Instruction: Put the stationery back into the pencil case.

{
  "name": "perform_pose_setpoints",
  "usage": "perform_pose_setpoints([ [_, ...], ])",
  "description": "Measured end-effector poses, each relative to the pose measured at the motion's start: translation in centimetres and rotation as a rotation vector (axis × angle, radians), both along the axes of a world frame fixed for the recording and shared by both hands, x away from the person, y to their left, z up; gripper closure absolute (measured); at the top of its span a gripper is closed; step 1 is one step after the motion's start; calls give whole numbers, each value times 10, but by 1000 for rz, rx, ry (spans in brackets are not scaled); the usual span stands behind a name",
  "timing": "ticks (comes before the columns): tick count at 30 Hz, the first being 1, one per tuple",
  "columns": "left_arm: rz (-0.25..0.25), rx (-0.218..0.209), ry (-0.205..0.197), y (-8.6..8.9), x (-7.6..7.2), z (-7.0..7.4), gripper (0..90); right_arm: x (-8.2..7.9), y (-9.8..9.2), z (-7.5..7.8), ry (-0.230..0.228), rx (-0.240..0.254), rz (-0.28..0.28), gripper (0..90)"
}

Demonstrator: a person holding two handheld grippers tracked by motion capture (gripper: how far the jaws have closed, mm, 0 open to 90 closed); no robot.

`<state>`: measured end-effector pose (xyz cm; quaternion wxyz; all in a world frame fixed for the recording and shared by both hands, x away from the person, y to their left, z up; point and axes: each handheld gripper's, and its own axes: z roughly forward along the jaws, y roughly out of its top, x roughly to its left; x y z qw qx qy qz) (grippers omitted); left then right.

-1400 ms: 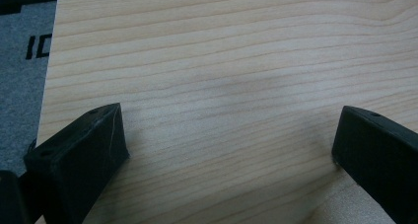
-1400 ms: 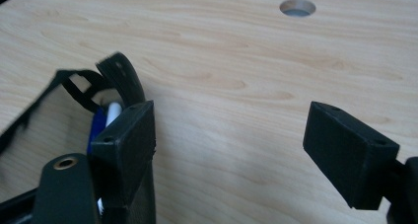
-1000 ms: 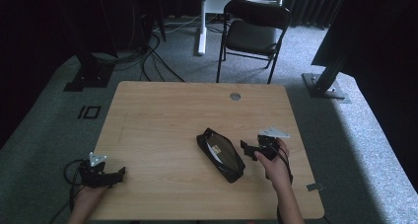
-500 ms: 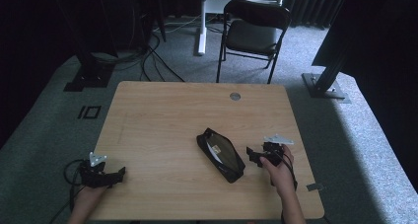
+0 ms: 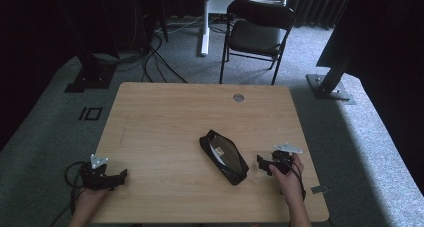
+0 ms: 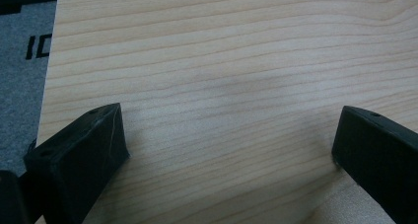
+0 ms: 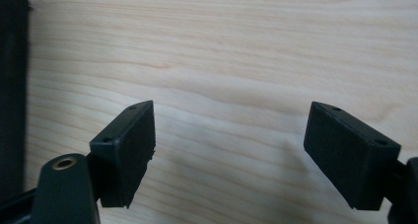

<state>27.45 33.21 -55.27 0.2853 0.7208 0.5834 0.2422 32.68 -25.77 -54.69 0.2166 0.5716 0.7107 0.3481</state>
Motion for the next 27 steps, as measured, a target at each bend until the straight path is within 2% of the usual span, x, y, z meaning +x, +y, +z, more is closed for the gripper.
perform_pose_setpoints([
  [5, 0, 0, 0, 0, 0, 0, 4, -4, -8, -6, 11, -17, -24, 196],
  [10, 0, 0, 0, 0, 0, 0, 4, -10, -15, -9, -6, -27, -64, 189],
  [13, 0, 0, -1, 0, 0, 0, 4, -13, -18, -10, -10, -59, -90, 176],
  [17, 0, 0, 0, 0, 0, 0, 4, -16, -20, -10, -7, -77, -113, 163],
  [18, 0, 0, 0, 0, 0, 0, 4, -17, -20, -10, -1, -77, -118, 138],
  [27, 0, 0, 0, 0, 0, 0, 4, -25, -24, -11, 3, -76, -153, 135],
])
